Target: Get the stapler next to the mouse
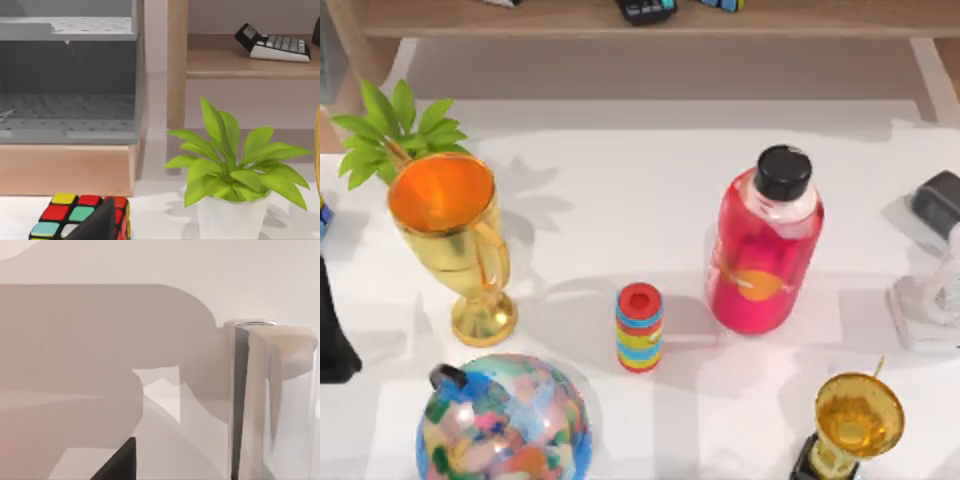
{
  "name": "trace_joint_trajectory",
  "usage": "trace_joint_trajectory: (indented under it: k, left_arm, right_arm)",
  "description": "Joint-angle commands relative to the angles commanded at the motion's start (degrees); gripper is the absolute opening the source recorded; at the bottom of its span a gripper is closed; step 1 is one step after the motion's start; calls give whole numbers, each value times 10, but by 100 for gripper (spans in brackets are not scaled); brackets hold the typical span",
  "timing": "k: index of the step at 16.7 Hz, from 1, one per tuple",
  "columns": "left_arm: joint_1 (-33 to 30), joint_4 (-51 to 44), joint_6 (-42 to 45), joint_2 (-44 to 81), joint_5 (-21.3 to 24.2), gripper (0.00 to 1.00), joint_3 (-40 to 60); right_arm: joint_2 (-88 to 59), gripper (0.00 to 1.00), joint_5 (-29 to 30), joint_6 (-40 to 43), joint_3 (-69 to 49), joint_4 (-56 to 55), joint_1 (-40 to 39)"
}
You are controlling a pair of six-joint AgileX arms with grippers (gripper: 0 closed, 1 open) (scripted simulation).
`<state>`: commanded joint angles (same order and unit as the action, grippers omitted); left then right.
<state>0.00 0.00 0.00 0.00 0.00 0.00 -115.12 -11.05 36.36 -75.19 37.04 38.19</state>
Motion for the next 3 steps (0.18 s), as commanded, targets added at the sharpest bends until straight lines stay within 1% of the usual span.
trace_joint_trajectory:
  k: [3]
  left_arm:
    - [0,0,0,0,0,100,0]
  right_arm:
    - [0,100,0,0,0,0,0]
